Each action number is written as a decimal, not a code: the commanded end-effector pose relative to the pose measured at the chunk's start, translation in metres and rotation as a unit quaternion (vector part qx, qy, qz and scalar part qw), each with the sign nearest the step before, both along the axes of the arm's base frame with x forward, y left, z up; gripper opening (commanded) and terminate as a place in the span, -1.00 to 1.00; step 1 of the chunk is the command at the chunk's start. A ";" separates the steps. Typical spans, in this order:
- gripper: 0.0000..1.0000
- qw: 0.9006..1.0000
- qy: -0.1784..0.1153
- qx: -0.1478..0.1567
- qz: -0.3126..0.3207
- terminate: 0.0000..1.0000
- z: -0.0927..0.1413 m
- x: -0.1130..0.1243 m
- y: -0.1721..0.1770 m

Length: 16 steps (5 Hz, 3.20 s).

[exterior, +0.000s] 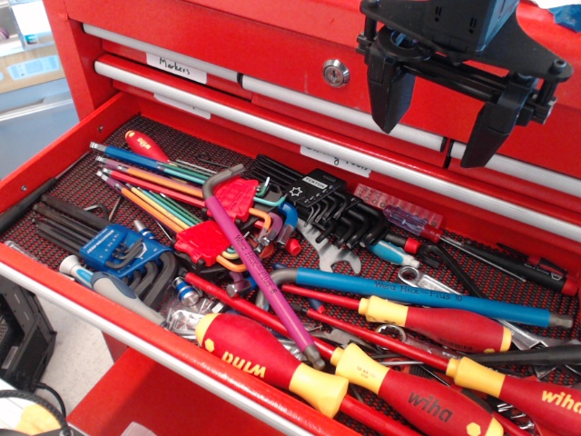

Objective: Pick up violet Allen key

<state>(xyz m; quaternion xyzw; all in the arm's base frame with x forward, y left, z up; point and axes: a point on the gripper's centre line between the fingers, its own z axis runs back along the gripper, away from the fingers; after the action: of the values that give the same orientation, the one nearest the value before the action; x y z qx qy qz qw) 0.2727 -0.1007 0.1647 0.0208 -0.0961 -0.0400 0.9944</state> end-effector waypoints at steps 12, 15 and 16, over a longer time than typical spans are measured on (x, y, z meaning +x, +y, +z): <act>-1.00 0.902 0.025 -0.066 0.426 -1.00 -0.171 -0.019 0.122; -1.00 0.905 0.050 -0.039 0.422 -1.00 -0.152 -0.018 0.120; -1.00 0.909 0.040 -0.015 0.415 -1.00 -0.130 -0.019 0.124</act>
<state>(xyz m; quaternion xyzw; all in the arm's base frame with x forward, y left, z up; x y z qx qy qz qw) 0.2434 0.0258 0.0275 0.0609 -0.0085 0.3663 0.9285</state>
